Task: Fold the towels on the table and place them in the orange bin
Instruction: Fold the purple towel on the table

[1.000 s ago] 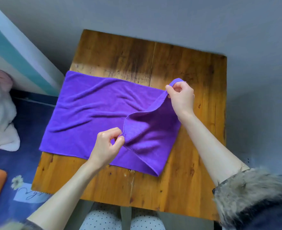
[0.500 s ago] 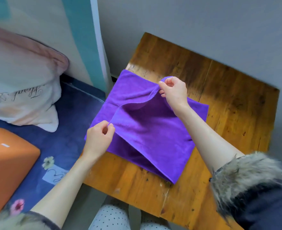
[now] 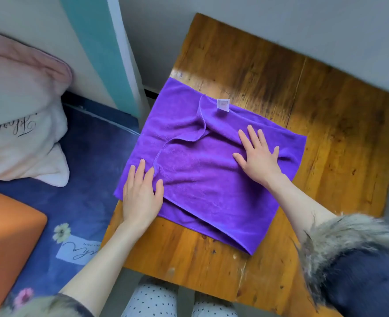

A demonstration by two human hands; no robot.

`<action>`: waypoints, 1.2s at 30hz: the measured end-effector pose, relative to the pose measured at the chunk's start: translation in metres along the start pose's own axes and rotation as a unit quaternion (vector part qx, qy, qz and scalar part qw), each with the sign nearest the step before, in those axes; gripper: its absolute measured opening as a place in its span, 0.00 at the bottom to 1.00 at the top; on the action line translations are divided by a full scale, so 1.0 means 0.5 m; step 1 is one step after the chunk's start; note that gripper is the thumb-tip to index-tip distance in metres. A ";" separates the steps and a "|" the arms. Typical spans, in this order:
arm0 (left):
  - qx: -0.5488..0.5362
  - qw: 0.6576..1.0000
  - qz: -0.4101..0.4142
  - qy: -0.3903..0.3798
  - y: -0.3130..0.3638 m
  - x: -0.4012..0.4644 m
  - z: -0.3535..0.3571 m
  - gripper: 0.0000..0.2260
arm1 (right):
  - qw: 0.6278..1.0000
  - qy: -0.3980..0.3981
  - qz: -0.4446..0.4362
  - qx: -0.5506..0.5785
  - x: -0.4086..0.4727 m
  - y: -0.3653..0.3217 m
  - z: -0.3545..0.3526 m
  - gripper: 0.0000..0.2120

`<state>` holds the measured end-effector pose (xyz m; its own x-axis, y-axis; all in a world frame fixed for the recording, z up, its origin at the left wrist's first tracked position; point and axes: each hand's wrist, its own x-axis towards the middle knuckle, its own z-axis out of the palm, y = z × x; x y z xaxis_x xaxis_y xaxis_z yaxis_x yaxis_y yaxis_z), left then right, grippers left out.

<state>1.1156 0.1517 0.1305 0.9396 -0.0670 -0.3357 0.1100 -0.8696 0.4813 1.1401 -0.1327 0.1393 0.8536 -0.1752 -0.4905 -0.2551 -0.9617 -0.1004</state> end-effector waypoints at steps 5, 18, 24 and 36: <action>0.014 0.998 0.035 -0.040 0.037 0.037 0.012 0.20 | 0.996 -0.011 0.085 0.026 -0.060 0.042 0.018 0.31; 0.124 0.951 0.236 -0.157 0.249 0.095 0.102 0.18 | 0.955 0.006 0.282 0.087 -0.307 0.187 0.083 0.23; 0.142 0.932 0.288 -0.165 0.290 0.084 0.143 0.16 | 0.949 -0.023 0.296 0.110 -0.331 0.245 0.073 0.16; 0.090 0.960 0.263 -0.033 0.269 0.060 0.115 0.07 | 0.977 0.131 0.116 0.119 -0.161 0.338 -0.013 0.18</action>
<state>1.1402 0.0047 0.1387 0.8267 -0.5455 -0.1377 -0.4378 -0.7775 0.4516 1.0309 -0.2826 0.1673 0.8388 -0.4611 -0.2895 -0.5281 -0.8184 -0.2267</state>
